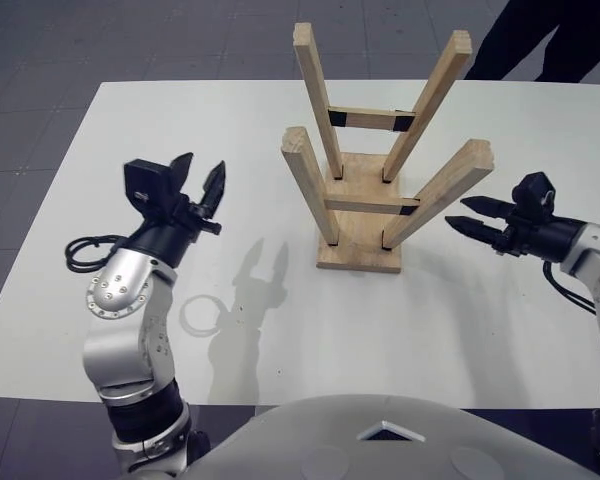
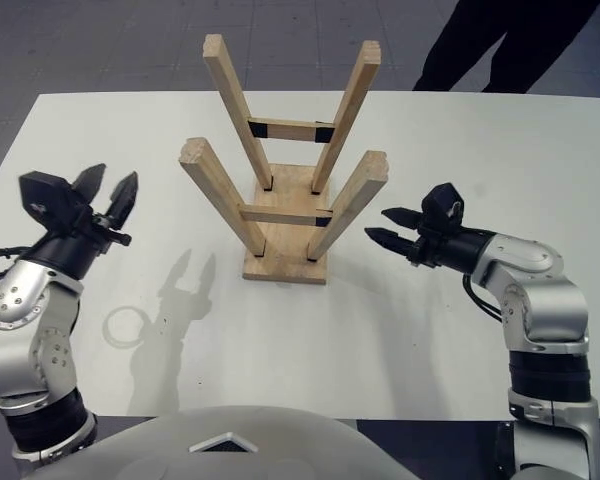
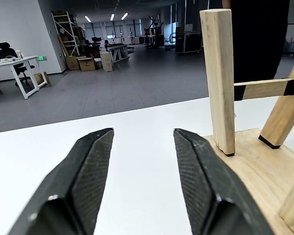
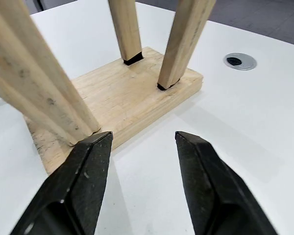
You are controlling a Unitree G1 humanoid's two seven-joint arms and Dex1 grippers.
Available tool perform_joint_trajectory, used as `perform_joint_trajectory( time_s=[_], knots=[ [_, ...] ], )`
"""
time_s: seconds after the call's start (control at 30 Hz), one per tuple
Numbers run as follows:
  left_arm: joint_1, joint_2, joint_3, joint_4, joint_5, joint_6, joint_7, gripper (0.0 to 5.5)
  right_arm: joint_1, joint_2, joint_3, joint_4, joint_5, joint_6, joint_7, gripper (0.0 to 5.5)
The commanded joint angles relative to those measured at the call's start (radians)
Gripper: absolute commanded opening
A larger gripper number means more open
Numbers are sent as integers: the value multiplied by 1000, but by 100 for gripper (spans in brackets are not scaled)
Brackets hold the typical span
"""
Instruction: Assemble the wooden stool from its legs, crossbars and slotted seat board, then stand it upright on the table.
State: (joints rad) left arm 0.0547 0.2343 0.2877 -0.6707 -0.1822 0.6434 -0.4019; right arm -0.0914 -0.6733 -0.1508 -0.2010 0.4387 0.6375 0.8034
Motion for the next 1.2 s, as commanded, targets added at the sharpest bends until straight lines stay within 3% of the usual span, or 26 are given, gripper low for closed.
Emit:
perform_joint_trajectory(
  time_s=[0.03, 0.2, 0.57, 0.83, 0.93, 1.2],
  knots=[
    [-29, 47, -89, -49, 70, 80, 80, 164, 12, 51, -56, -221, -17, 195, -247, 162],
    [-19, 66, -308, -197, 213, 166, 201, 93, 93, 80, -22, -492, -41, 353, -425, 80],
    [21, 91, -452, -220, 302, 191, 224, 93, 109, 96, 52, -606, -113, 361, -518, 80],
    [-240, -27, -677, -125, 240, 166, 158, 93, -132, 239, 193, -643, 7, 513, -528, 80],
    [-203, -28, -676, -137, 234, 178, 153, 93, -112, 196, 182, -577, -38, 490, -516, 80],
    [-57, 137, -546, -102, 268, 193, 118, 93, -17, 25, 126, -322, -183, 279, -441, 80]
  ],
)
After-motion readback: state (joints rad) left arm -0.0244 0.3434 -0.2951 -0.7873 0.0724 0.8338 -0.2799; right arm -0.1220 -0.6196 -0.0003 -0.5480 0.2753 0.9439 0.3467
